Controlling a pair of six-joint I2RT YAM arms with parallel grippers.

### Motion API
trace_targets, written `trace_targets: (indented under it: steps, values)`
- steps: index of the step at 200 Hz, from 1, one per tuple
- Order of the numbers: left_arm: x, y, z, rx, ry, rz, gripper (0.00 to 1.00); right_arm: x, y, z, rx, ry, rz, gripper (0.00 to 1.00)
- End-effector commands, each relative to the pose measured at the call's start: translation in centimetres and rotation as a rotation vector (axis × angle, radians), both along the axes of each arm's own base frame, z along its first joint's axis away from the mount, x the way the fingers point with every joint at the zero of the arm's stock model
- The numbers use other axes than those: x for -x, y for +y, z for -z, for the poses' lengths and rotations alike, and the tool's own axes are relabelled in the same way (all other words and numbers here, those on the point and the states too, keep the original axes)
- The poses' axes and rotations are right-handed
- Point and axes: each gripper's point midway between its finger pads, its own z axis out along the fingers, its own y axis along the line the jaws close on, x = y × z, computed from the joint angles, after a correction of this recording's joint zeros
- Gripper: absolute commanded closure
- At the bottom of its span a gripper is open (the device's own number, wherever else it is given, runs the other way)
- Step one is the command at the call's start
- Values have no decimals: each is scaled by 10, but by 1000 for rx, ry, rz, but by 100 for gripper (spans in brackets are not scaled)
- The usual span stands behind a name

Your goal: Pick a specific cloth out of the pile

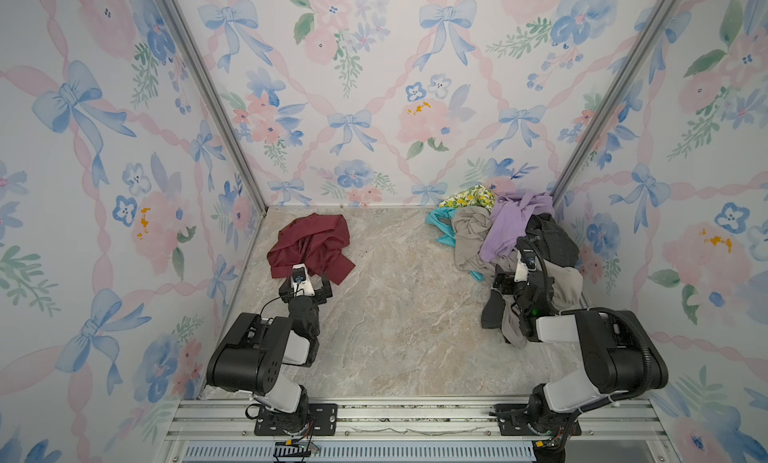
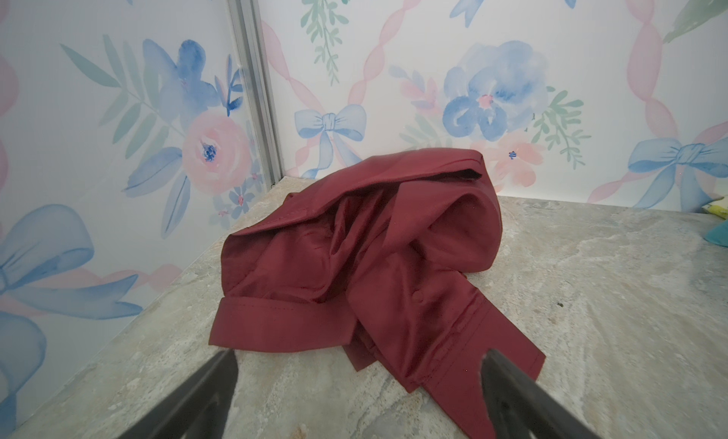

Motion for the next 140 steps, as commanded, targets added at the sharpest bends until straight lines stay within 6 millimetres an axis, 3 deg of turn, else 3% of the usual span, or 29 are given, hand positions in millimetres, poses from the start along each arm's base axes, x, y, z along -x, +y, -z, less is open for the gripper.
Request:
trace_targets:
  steps: [1,140]
  values:
    - [-3,-1,0,9,-2,6,2,3,9,6,6,33,-18,3]
    - [-2,-2,-1,6,-3,4,2,1,6,7,-38,40,-36,3]
